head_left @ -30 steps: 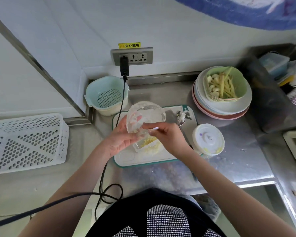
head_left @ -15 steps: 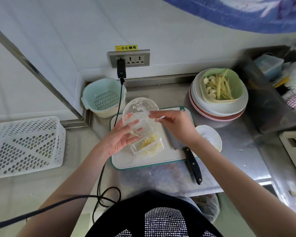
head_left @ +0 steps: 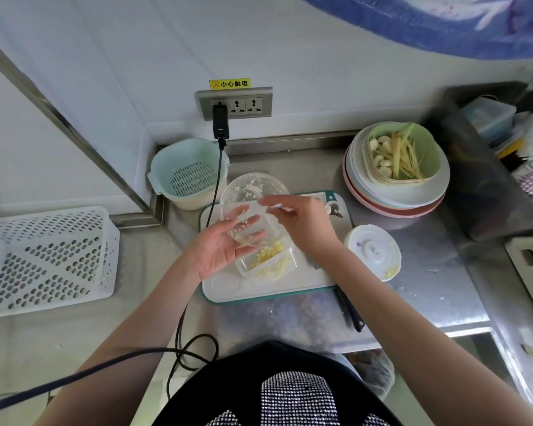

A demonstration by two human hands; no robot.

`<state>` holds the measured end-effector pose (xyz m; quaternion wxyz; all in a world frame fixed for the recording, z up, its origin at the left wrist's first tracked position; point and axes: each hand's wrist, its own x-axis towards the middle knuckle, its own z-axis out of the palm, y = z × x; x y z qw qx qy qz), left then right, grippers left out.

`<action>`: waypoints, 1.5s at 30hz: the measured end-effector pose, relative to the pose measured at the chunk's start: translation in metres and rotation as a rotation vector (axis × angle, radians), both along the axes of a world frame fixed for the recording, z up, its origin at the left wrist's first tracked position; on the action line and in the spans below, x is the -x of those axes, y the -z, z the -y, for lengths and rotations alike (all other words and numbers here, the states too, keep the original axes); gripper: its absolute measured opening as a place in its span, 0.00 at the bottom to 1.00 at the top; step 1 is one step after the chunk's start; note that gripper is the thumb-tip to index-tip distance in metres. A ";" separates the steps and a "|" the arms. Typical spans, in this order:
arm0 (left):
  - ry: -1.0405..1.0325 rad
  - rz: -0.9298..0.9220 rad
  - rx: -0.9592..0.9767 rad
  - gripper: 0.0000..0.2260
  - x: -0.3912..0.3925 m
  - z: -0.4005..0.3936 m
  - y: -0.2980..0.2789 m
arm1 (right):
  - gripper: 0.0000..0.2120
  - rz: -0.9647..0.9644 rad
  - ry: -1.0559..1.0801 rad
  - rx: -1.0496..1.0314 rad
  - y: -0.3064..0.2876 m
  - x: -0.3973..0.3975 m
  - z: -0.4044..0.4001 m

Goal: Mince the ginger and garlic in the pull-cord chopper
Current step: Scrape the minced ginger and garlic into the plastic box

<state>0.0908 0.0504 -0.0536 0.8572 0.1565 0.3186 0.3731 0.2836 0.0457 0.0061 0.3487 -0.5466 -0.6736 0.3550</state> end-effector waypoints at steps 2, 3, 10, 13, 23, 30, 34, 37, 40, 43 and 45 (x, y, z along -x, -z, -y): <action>-0.015 -0.006 -0.007 0.28 -0.001 -0.001 -0.002 | 0.10 0.112 -0.170 0.029 -0.001 0.004 0.003; -0.021 -0.011 -0.013 0.28 -0.001 -0.001 -0.004 | 0.11 0.113 -0.190 0.015 -0.001 0.004 0.005; -0.002 0.003 -0.049 0.41 -0.001 -0.007 -0.006 | 0.15 0.306 -0.241 -0.146 0.016 -0.007 -0.004; 0.009 -0.044 -0.062 0.42 -0.002 -0.009 -0.008 | 0.12 0.325 -0.246 -0.268 0.011 -0.013 -0.007; -0.104 -0.277 -0.043 0.32 -0.005 -0.012 -0.014 | 0.12 0.733 -0.216 -0.291 0.007 -0.026 -0.007; -0.122 -0.284 -0.073 0.24 -0.010 -0.009 -0.022 | 0.10 0.776 -0.233 -0.297 0.003 -0.028 -0.010; -0.130 -0.248 -0.078 0.31 -0.007 -0.007 -0.015 | 0.14 0.479 -0.121 -0.363 -0.001 -0.030 0.001; -0.117 -0.218 -0.080 0.32 -0.009 -0.006 -0.017 | 0.13 0.605 -0.035 -0.557 0.002 -0.036 -0.003; -0.083 -0.285 -0.101 0.28 -0.014 -0.006 -0.022 | 0.16 0.605 -0.163 -0.501 0.010 -0.041 0.008; -0.058 -0.330 -0.093 0.30 -0.016 -0.005 -0.022 | 0.13 0.558 -0.083 -0.582 0.006 -0.043 0.005; -0.070 -0.339 -0.107 0.30 -0.017 -0.004 -0.020 | 0.13 0.608 0.008 -0.594 0.004 -0.043 0.001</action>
